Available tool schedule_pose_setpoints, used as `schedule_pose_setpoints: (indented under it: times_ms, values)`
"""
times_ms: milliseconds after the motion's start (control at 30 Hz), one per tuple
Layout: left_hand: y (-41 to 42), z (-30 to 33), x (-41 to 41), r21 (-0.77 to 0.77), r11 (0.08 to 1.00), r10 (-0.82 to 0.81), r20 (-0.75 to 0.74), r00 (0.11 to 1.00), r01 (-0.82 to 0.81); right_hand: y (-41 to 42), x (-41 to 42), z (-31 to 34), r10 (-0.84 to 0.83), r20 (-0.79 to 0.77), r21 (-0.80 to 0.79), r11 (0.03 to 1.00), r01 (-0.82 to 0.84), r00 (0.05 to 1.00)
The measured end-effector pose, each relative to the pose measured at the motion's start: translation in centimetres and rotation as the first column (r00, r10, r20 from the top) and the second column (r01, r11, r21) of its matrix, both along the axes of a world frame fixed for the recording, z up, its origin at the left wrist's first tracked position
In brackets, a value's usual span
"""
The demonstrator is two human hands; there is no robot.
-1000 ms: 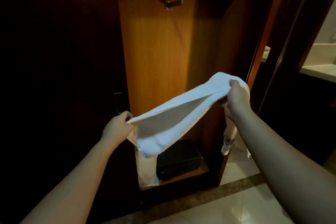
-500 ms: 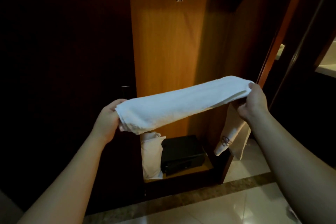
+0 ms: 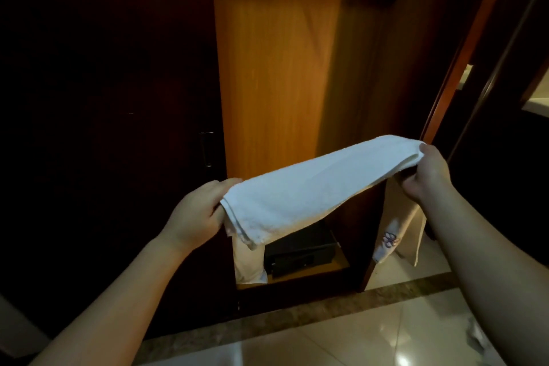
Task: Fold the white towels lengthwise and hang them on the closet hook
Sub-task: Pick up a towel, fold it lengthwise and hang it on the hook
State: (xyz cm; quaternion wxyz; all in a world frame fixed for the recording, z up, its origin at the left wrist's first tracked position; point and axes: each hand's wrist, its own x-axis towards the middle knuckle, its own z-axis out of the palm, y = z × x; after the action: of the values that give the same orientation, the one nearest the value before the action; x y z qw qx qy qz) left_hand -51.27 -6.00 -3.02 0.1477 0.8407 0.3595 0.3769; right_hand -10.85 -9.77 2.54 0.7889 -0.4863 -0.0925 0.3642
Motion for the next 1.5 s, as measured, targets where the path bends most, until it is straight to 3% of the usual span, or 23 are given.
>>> schedule_pose_setpoints:
  times_ms: [100, 200, 300, 467, 567, 700, 867, 1000, 1133, 1200, 1267, 1400, 1500]
  values:
    - [0.2, -1.1, -0.1, -0.378, 0.920, 0.049, 0.371, 0.927, 0.102, 0.2, -0.1, -0.9, 0.015, 0.002, -0.020, 1.000, -0.015, 1.000]
    - [1.0, -2.1, -0.5, -0.565, 0.749, 0.213, 0.699, 0.682, 0.345, 0.3, -0.7, -1.7, 0.032, 0.005, -0.028, 0.999, -0.031, 0.999]
    - [1.7, -3.3, -1.1, -0.581, 0.640, 0.298, 0.791, 0.534, 0.503, 0.5, -1.2, -2.4, 0.058, -0.002, -0.031, 0.998, -0.058, 0.998]
    - [3.4, -6.1, -3.1, -0.643, 0.554, 0.409, 0.764, 0.499, 0.530, 0.3, -2.2, -5.3, 0.251, -0.075, -0.150, 0.954, -0.260, 0.965]
    - [3.7, -6.9, -3.5, -0.669, 0.549, 0.392, 0.735, 0.553, 0.501, 0.7, -2.4, -6.5, 0.278, -0.157, -0.035, 0.957, -0.287, 0.948]
    - [4.3, -8.5, -2.6, -0.782, 0.535, 0.400, 0.567, 0.720, 0.320, 1.1, -3.4, -7.7, 0.308, -0.281, 0.114, 0.951, -0.287, 0.909]
    - [4.5, -11.1, -2.5, -0.827, 0.537, 0.330, 0.389, 0.860, 0.167, 1.6, -4.5, -7.7, 0.276, -0.361, 0.087, 0.961, -0.263, 0.891]
    - [4.2, -14.1, -0.1, -0.869, 0.492, 0.473, 0.313, 0.823, 0.048, 2.9, -5.8, -6.0, 0.215, -0.344, 0.063, 0.976, -0.206, 0.914]
    - [4.0, -15.8, 3.2, -0.934, 0.354, 0.609, 0.193, 0.770, -0.046, 4.4, -7.8, -3.3, 0.172, -0.302, 0.061, 0.985, -0.162, 0.938]
    - [3.8, -15.4, 5.2, -0.930, 0.348, 0.630, 0.137, 0.765, -0.120, 5.1, -8.6, -2.0, 0.178, -0.268, 0.078, 0.984, -0.163, 0.947]
    - [3.4, -13.4, 7.6, -0.904, 0.420, 0.605, 0.212, 0.767, -0.082, 5.8, -9.3, -0.8, 0.222, -0.240, 0.120, 0.973, -0.198, 0.945]
    - [2.2, -6.9, 12.8, -0.791, 0.563, 0.339, 0.486, 0.806, 0.240, 7.1, -10.5, 1.0, 0.279, -0.104, 0.125, 0.956, -0.266, 0.955]
    - [1.4, -2.8, 15.7, -0.723, 0.535, 0.108, 0.571, 0.814, 0.437, 8.2, -10.9, 2.8, 0.306, 0.182, 0.001, 0.950, -0.312, 0.934]
